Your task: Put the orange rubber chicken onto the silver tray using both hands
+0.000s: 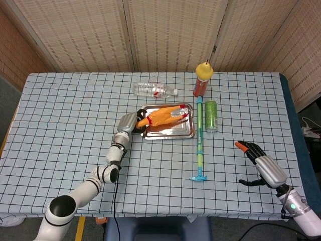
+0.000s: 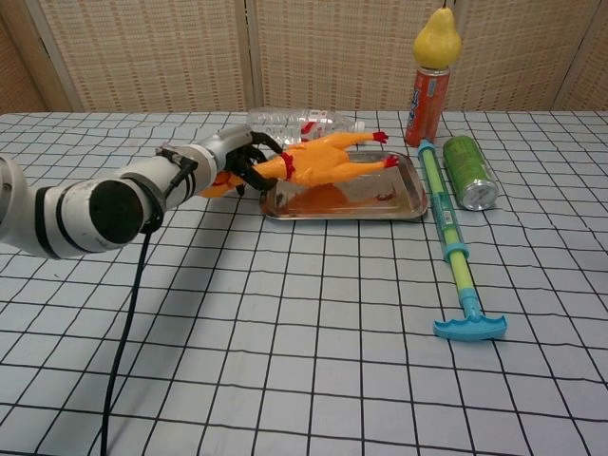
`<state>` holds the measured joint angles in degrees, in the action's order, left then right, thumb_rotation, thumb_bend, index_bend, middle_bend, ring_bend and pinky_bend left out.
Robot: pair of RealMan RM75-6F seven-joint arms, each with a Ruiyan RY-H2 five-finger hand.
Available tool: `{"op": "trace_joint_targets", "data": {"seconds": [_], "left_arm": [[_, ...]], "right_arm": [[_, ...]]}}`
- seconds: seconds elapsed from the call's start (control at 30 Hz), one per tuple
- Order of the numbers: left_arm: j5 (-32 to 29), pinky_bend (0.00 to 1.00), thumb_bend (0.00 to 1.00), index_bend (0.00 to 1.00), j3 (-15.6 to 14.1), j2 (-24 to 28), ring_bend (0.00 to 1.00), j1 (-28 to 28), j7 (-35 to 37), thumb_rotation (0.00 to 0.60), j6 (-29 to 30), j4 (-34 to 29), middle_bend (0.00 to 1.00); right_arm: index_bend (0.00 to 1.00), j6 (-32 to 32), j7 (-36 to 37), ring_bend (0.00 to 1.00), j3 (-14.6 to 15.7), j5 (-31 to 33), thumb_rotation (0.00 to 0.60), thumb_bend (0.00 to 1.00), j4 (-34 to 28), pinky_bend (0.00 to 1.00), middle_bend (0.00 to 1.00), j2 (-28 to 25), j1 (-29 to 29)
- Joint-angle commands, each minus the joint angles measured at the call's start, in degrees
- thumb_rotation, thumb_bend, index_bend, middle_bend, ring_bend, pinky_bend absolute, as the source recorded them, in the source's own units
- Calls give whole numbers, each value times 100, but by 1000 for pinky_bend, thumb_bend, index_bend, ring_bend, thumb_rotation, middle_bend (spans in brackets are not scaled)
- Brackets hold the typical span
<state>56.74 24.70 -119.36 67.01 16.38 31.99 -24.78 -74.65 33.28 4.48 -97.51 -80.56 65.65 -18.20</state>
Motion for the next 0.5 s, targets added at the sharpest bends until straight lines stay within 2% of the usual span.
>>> {"op": "trace_joint_targets", "data": {"seconds": [0.03, 0.1, 0.3, 0.5], "left_arm": [[539, 311, 501, 0, -142, -112, 137, 67, 627, 600, 249, 246, 137], [664, 279, 479, 0, -189, -89, 103, 63, 796, 600, 312, 221, 114], [942, 262, 476, 0, -279, 109, 100, -55, 1054, 600, 649, -171, 112], [1115, 248, 470, 0, -312, 588, 99, -349, 882, 600, 1248, -1149, 113]], "right_arm": [[0, -28, 20, 0, 13, -20, 600, 77, -11, 0, 0, -12, 0], [0, -53, 11, 0, 24, -33, 600, 77, -35, 0, 0, -28, 8], [0, -142, -37, 0, 40, -33, 600, 77, -156, 0, 0, -92, 54], [0, -269, -209, 0, 68, -70, 600, 77, -348, 0, 0, -166, 130]]}}
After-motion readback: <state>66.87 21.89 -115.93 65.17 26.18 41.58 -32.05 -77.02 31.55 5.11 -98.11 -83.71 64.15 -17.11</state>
